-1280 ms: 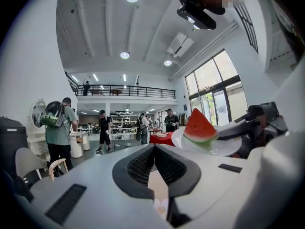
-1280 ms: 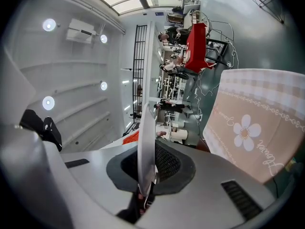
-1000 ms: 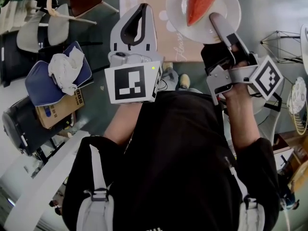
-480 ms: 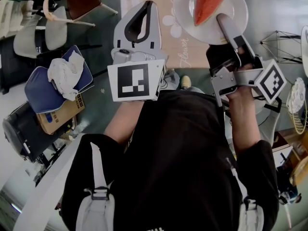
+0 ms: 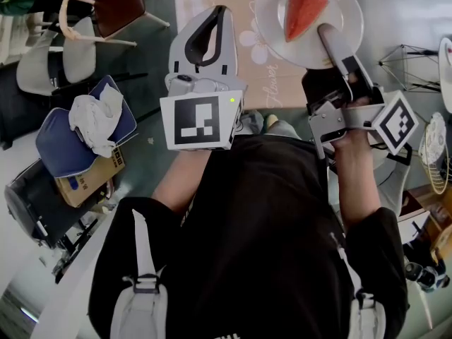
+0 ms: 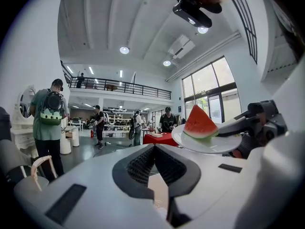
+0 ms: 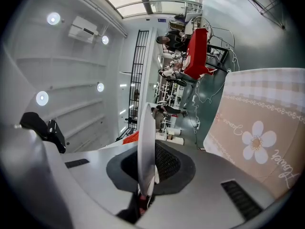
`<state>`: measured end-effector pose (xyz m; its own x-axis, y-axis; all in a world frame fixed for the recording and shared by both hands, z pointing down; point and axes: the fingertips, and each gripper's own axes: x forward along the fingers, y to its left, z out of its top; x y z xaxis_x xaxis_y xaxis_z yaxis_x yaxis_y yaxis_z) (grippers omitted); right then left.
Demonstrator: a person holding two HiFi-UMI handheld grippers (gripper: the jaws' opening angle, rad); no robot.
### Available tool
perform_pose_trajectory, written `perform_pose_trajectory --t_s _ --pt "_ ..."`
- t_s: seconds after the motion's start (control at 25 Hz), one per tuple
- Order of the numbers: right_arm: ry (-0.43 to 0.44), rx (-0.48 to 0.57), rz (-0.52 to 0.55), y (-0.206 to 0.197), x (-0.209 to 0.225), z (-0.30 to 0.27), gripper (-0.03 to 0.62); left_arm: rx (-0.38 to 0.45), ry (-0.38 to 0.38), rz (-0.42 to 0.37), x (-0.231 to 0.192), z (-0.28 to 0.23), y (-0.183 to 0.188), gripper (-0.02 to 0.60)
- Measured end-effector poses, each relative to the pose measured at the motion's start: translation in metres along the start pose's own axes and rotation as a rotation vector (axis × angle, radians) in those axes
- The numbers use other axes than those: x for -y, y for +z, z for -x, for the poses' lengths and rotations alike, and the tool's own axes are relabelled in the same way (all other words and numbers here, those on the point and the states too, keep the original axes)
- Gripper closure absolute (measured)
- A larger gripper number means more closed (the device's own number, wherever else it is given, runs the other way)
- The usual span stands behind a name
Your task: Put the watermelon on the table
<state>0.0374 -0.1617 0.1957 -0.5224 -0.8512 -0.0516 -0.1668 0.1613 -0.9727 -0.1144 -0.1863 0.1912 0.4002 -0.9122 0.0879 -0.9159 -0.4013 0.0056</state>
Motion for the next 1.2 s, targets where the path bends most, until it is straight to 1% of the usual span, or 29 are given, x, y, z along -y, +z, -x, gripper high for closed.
perform_pose_trajectory --t_s 0.16,0.36,0.52,0.72,0.92,1.2 --pt "0.001 0.004 0.002 0.0 -0.001 0.003 0.576 -0.003 0.0 0.002 0.0 0.002 -0.001 0.572" --pt "-0.001 -0.001 0.004 -0.004 -0.002 -0.009 0.576 -0.007 0.007 0.002 -0.013 0.002 -0.001 0.572" --pt "-0.002 -0.005 0.008 -0.006 -0.01 -0.011 0.576 -0.001 0.007 0.005 -0.015 0.005 0.006 0.572" --pt "-0.013 -0.016 0.015 -0.008 -0.005 -0.026 0.576 0.004 0.006 0.013 -0.027 -0.006 0.005 0.572" --pt "-0.017 -0.022 0.015 0.002 -0.001 -0.028 0.576 0.001 0.01 0.013 -0.024 -0.015 0.007 0.572" --pt "-0.01 -0.046 0.004 0.018 0.002 -0.038 0.576 -0.002 0.034 0.01 -0.021 -0.032 0.014 0.572"
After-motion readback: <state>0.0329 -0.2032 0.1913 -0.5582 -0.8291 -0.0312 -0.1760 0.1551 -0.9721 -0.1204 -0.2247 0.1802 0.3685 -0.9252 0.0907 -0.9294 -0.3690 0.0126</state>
